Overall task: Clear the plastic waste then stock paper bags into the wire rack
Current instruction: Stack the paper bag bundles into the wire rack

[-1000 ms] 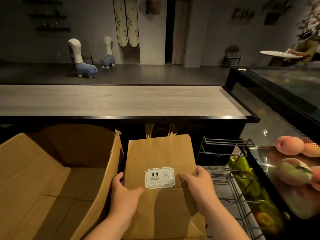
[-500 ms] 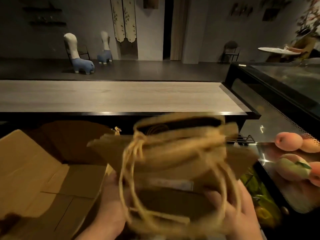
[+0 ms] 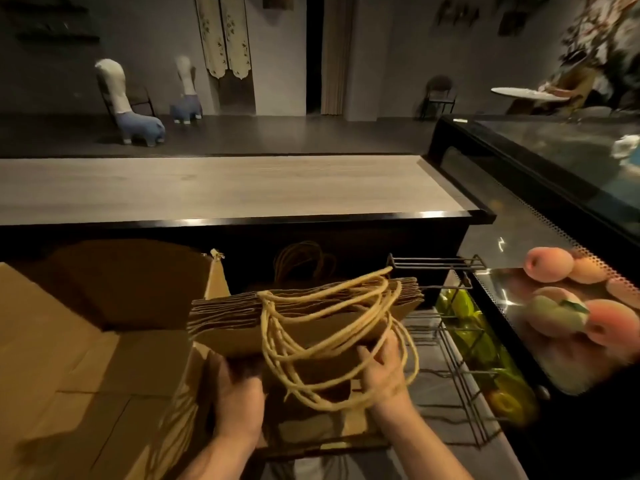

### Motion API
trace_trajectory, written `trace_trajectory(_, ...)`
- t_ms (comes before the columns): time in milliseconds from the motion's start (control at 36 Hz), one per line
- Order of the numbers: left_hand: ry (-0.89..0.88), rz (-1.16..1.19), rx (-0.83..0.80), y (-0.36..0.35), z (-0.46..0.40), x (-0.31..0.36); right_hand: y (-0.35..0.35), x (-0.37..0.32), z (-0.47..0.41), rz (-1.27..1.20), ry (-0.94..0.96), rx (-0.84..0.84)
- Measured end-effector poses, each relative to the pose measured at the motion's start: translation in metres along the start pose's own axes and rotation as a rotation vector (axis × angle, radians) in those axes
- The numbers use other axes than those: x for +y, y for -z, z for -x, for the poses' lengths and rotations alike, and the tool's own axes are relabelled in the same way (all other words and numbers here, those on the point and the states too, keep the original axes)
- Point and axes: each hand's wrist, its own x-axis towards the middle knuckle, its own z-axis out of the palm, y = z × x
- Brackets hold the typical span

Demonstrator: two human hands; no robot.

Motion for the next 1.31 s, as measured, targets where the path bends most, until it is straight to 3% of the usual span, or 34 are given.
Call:
trace_trajectory(83,0.036,-0.03,0.042,0.001,-0.008,-0.003,0.001,-0.001,-0.004,-0.028,0.036,-0.057)
trace_trajectory(194,-0.057,-0.015,0.11,-0.014,-0.01,0.016,0.009,-0.013,-0.021,0.187,0.101,-0.043)
trace_trajectory(417,-0.21,0.138,-0.156,-0.081,-0.003,0.063,0.068,-0.085,-0.051,0.217,0.214,0.04)
trace_trajectory(722,-0.063,0.018,-0.406,-0.149,-0.003,0.032,0.136,-0.065,-0.071,0.36,0.073,0.225)
trace_trajectory(917,0.054,-0.137,-0.444,-0.162,-0.01,-0.002,0.156,-0.031,-0.075,0.418,-0.057,0.268)
trace_trajectory(1139,0.064,-0.337,-0.527,-0.171,-0.019,-0.017,0.175,-0.007,-0.085,0.468,-0.242,0.297)
trace_trajectory(1306,0.025,-0.396,-0.569,-0.182,-0.021,-0.025,0.184,-0.009,-0.089,0.437,-0.217,0.36)
